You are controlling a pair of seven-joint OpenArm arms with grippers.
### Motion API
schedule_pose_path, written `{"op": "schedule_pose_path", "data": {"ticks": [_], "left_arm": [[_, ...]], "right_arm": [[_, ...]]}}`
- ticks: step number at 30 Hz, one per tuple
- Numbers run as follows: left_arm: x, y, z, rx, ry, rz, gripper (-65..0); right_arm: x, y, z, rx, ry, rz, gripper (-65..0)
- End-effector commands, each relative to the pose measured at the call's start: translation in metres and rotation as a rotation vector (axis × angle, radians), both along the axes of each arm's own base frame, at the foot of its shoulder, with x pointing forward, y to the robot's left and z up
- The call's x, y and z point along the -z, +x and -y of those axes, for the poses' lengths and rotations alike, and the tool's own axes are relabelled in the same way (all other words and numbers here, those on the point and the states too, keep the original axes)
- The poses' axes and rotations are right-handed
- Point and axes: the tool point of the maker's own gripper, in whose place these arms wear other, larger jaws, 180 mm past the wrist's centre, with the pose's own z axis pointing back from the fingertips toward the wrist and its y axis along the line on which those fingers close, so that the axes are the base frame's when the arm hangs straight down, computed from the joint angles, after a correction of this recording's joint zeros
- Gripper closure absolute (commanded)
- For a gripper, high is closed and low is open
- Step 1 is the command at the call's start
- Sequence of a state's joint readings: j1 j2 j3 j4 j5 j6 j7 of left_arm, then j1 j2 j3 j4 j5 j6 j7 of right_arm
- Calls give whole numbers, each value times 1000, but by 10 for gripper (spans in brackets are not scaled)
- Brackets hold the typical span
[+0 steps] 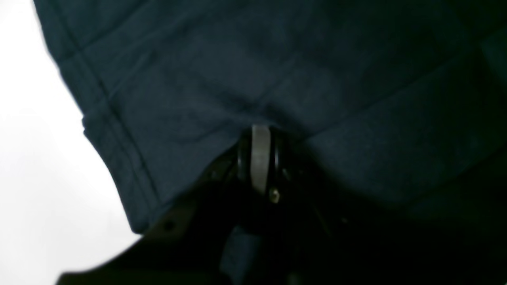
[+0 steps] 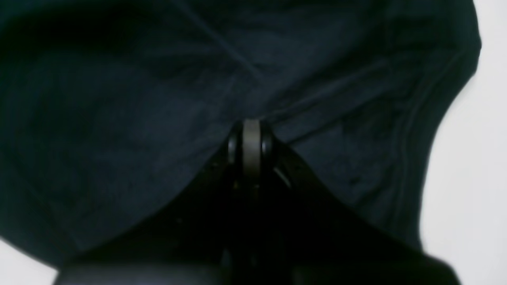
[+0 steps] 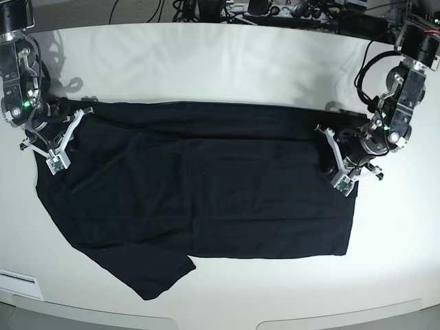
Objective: Fold the T-shirt properly
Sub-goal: 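Release and regrasp the shirt edge with both grippers, then drag the shirt edge away from the hem with both grippers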
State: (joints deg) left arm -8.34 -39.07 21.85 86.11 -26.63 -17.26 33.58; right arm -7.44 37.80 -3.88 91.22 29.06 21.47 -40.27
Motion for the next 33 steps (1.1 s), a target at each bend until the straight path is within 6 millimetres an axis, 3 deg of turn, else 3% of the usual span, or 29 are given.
{"op": "schedule_pose_path", "data": {"ticks": [1,4,9,16,19,23,28,33], "left_arm": [[14,-14,-2,25,32,-88,0],[20,-24,4,58,35,-135,0],[23,-49,-14,79,113,-196,0],[16,-68,-28,119,167,-219,0],[17,-89,-28,137,175,-281,0],[18,-114,-33,149,211,-325,0],[6,-126,-28,181,227,-310,0],[-1,-149,-24,206,258,-337,0]], "right_arm": [[1,2,9,5,-23,-21,0],[13,-10,9,-5,-16,-72,0],[23,-50,7,8,-16,-163,0],[3,-81,-2,-10,-15,-137,0],[-3,-97,-1,-13,-25,-140,0],[-5,-121,4,-5,-38,-172,0],[-5,-135,20,6,-100,-190,0],[0,-155,21,6,-103,-236,0]]}}
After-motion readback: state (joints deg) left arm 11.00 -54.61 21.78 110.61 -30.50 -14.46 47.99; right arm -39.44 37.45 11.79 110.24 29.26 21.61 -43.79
